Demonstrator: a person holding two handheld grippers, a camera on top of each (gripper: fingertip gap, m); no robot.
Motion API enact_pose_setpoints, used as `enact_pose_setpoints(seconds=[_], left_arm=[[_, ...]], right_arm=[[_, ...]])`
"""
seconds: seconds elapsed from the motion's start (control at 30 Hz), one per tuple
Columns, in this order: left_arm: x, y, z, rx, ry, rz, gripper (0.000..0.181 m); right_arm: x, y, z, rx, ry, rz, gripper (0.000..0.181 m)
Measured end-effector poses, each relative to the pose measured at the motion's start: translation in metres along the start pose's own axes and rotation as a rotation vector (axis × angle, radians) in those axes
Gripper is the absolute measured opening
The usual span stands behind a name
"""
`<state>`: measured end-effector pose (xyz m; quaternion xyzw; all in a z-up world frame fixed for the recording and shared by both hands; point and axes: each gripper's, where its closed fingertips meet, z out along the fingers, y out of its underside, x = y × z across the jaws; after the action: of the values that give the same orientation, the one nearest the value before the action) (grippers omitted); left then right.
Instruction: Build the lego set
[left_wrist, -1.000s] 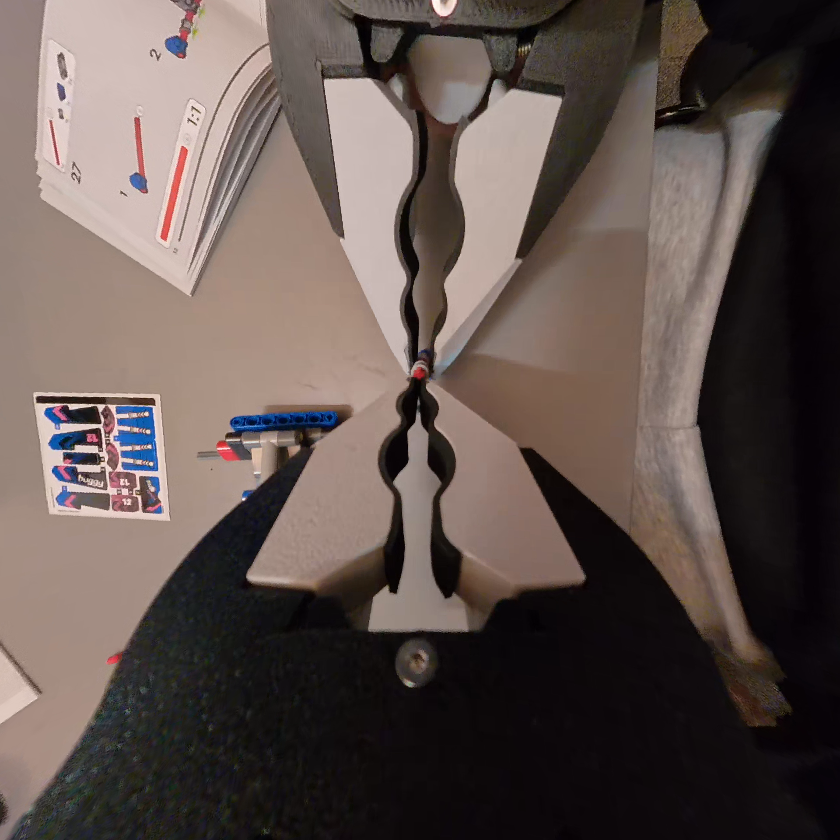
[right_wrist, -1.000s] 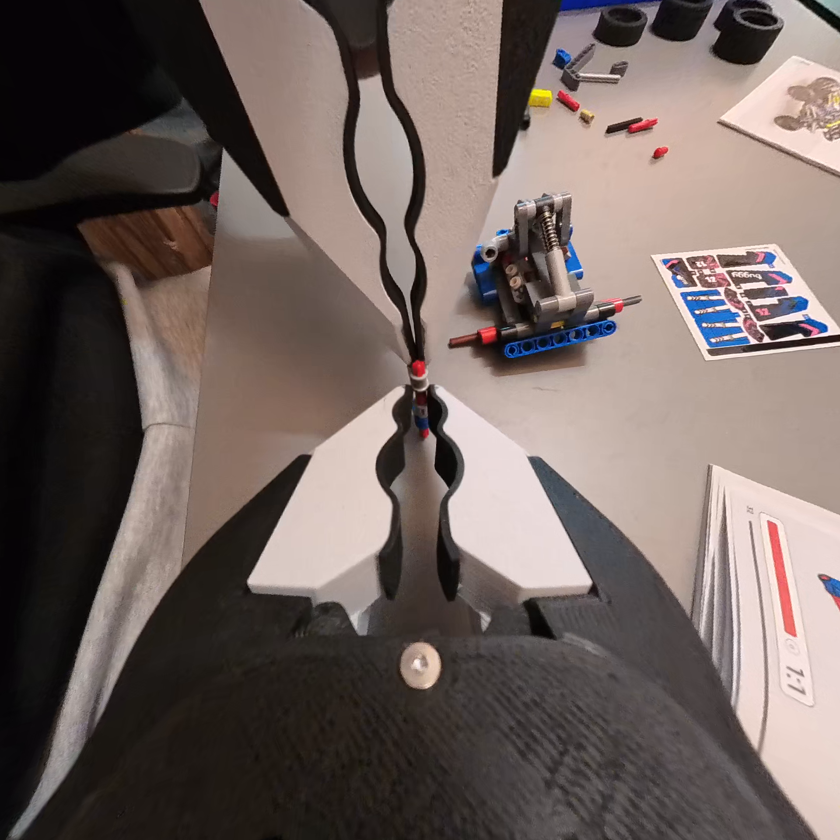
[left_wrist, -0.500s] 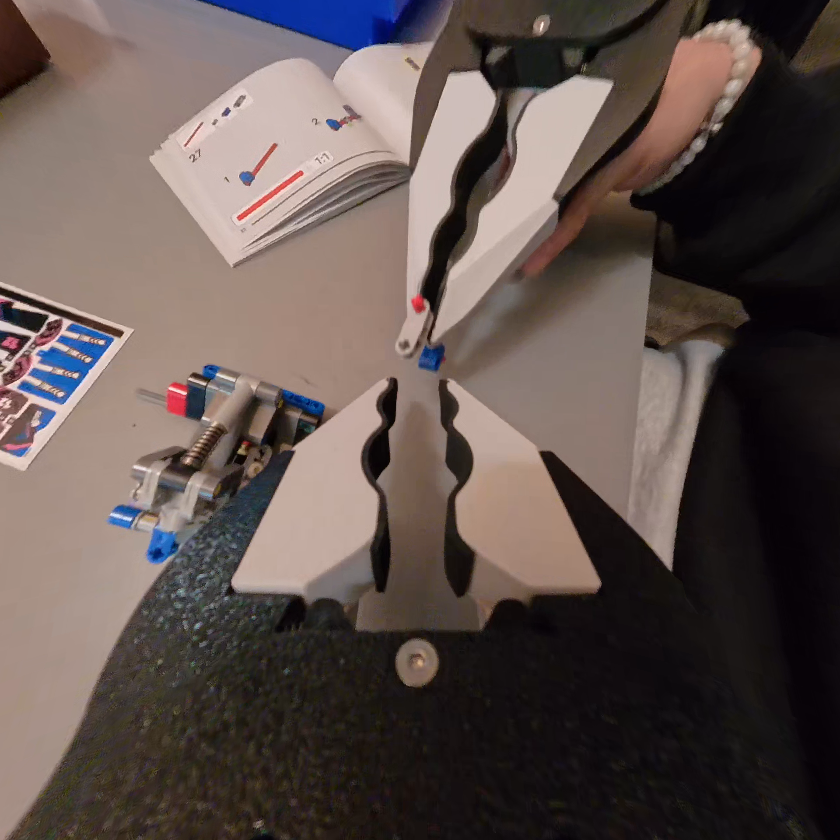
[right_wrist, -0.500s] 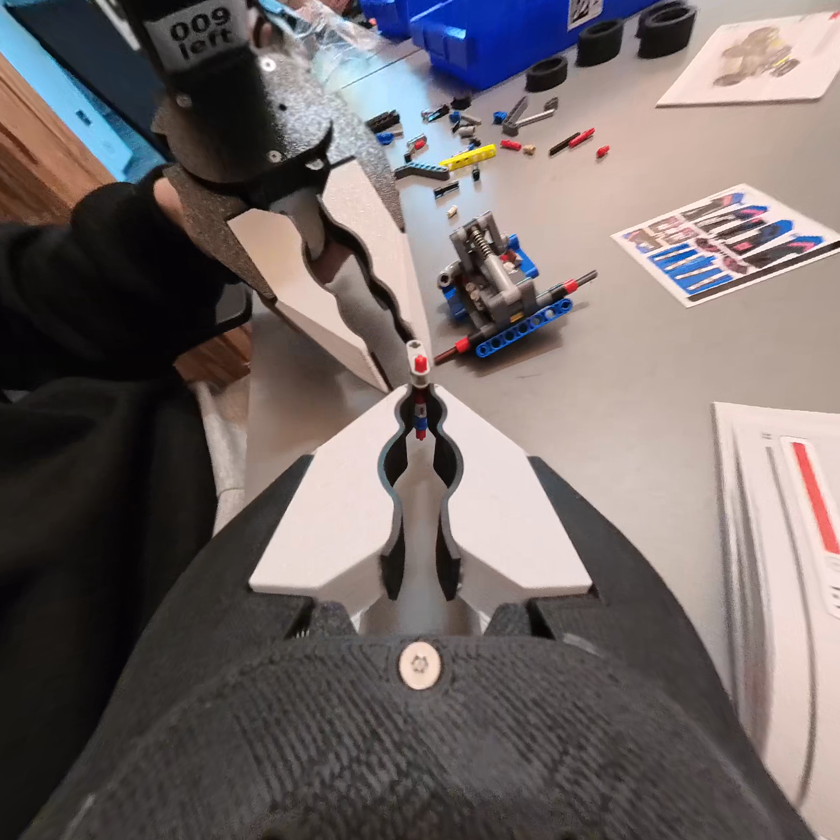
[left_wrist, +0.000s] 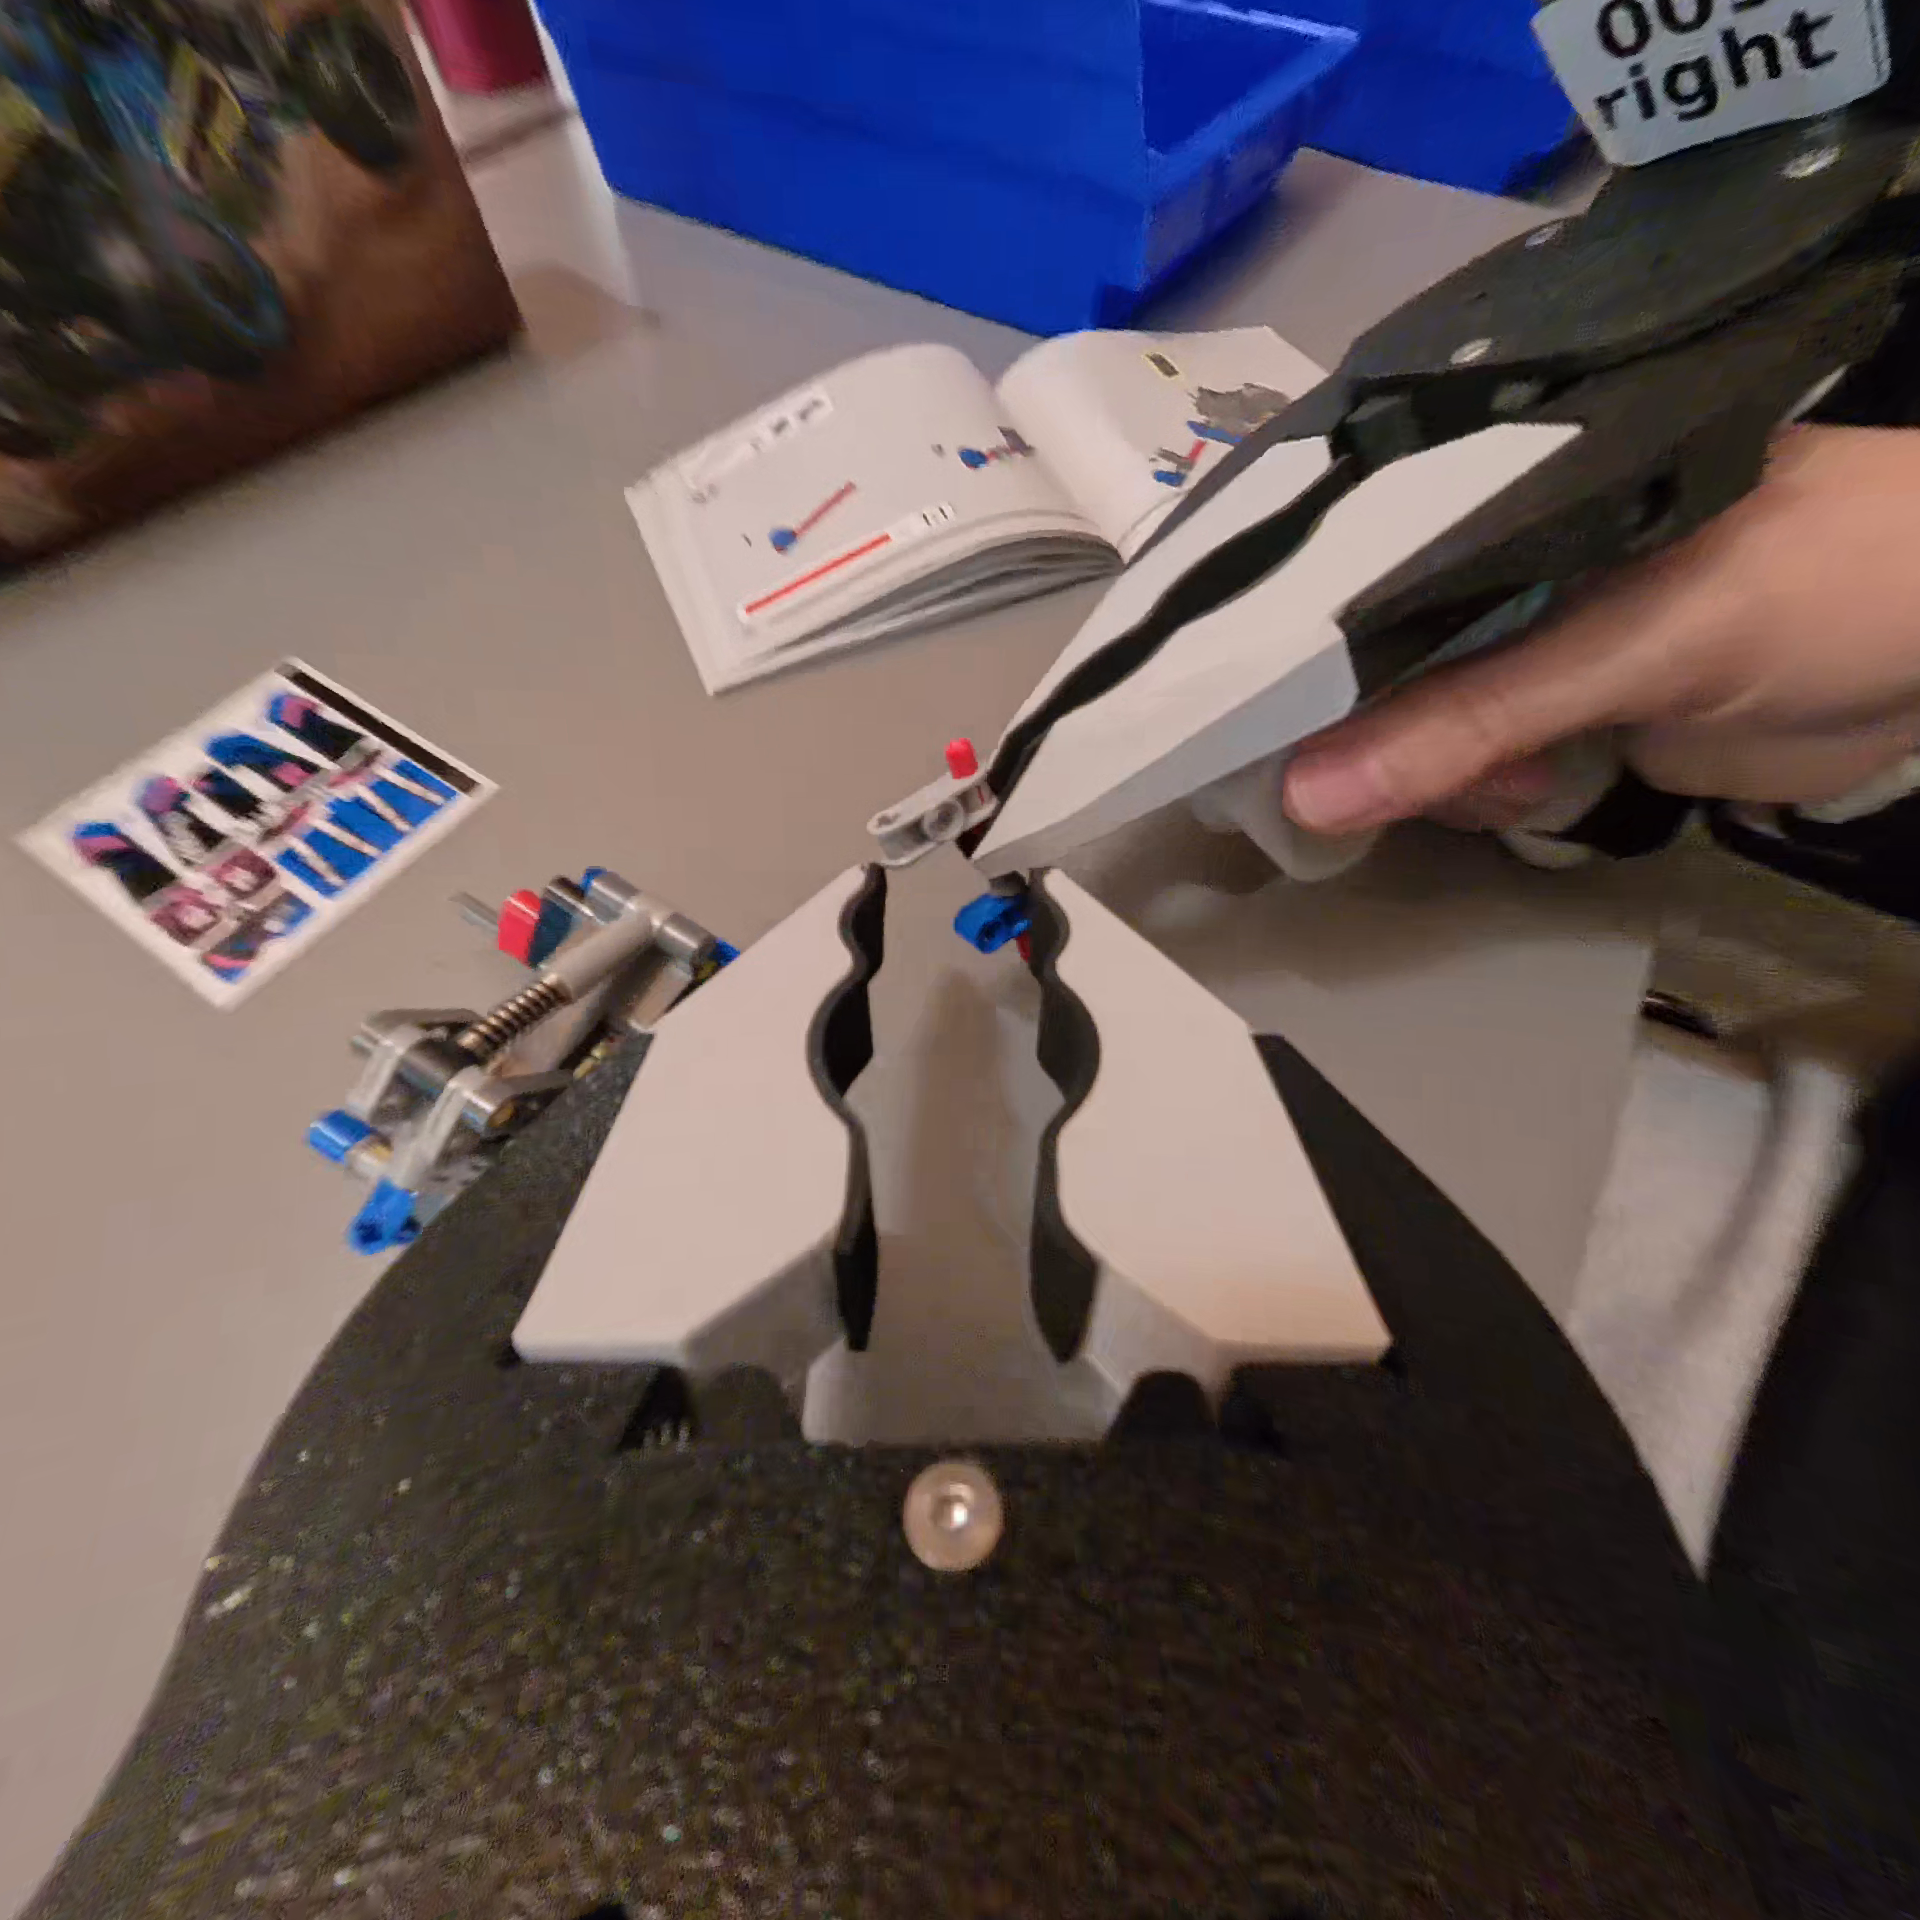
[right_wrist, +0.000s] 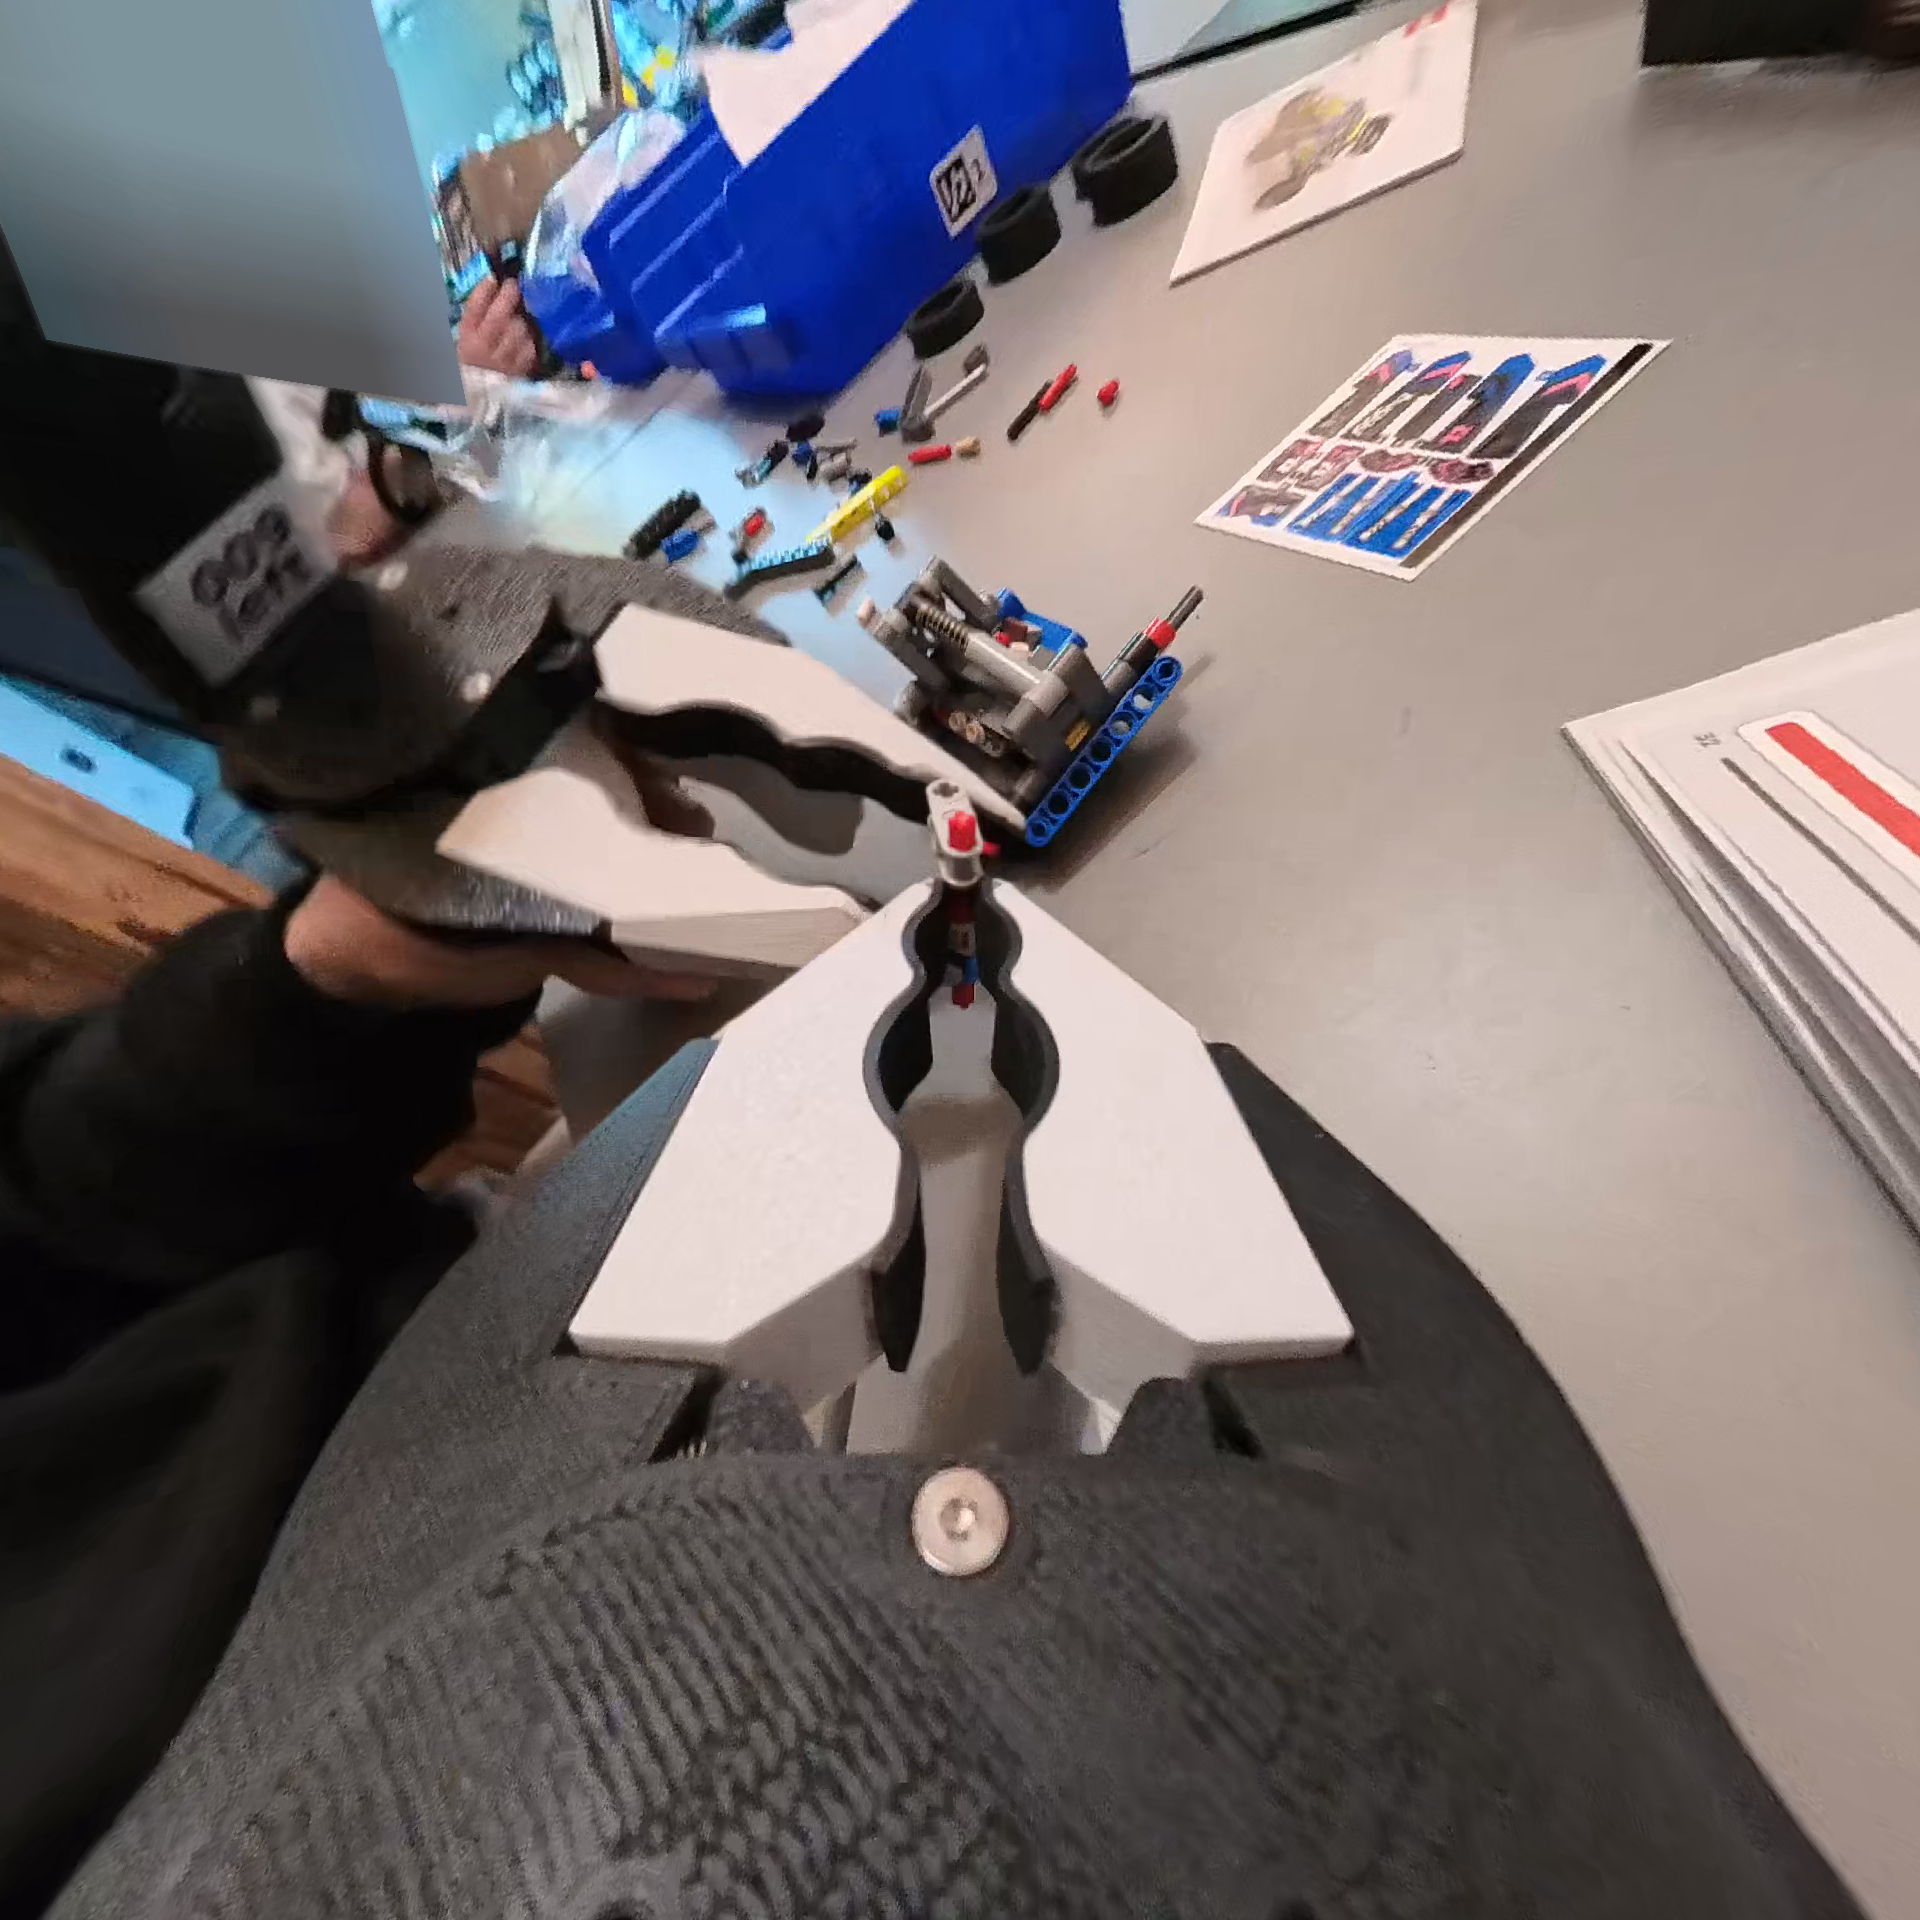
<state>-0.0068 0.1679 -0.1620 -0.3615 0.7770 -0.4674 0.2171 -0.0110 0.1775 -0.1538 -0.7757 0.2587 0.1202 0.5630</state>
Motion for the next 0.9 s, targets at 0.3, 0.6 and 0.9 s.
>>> enact_pose_setpoints(seconds=[0.3, 0.6, 0.9], left_arm=[[0.001, -0.007, -0.001, -0.003, -0.165, 0.096, 0.012], [0.007, -0.002, 0.003, -0.027, -0.121, 0.243, 0.005], [0.005, 0.016, 0.008, -0.088, -0.073, 0.327, 0.004]], right_arm=[[0.000, -0.010, -0.004, 0.100, 0.040, 0.026, 0.002], [-0.002, -0.003, -0.008, 0.065, 0.043, 0.009, 0.004], [0.002, 0.008, -0.007, -0.028, 0.063, -0.053, 0.007]])
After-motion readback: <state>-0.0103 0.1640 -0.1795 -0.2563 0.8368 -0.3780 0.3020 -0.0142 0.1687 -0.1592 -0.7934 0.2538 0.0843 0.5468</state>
